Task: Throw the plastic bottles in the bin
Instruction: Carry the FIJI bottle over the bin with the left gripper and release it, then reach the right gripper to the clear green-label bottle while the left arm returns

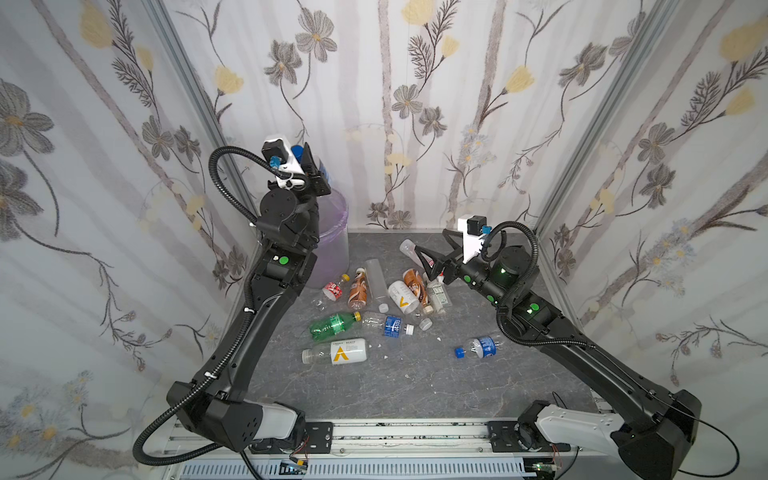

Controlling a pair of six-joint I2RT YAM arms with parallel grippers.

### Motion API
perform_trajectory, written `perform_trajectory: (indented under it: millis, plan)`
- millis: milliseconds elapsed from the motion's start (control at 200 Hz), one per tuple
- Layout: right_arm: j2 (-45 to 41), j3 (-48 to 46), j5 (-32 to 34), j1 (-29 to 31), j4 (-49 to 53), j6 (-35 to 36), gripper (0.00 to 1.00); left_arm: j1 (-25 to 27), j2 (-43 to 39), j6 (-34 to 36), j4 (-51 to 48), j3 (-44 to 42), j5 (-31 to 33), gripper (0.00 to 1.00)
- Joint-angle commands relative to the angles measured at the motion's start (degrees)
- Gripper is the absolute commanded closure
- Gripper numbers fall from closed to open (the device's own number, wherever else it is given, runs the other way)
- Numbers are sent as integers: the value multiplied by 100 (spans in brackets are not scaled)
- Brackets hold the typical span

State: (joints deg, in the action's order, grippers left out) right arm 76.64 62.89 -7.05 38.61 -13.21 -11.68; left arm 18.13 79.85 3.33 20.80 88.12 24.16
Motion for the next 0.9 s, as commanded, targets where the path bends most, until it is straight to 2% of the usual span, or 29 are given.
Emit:
perform_trajectory:
  millis: [0,35,100,135,195,450,520,649,774,894]
  plan:
    - [104,89,79,79,-139,-44,0,-448,351,-528,130,-182,-106,78]
    - [131,92,97,117,-151,-58,0,-581,619,-749,-285,8,-116,72]
    - [166,91,159,170,-133,-88,0,-827,1122,-1299,-1539,670,-563,32]
    - [176,90,192,190,-109,-97,0,-836,1244,-1365,-1908,834,-764,21]
    - [176,83,245,207,-69,-97,0,-706,1083,-1334,-1870,686,-828,1]
    - [189,74,771,208,228,-106,0,-394,357,-1477,-1869,696,-1056,0]
    - [215,65,979,208,404,-144,0,-122,165,-1487,-1869,567,-1090,0]
    - [313,-29,1865,116,836,-430,0,521,-57,-1685,-1862,166,-1202,0]
    - [390,-312,2251,-353,1178,-981,0,1139,-21,-2016,-1852,-286,-1335,0]
    - [375,-724,1876,-1059,1330,-1591,0,1630,195,-2233,-1851,-582,-1451,0]
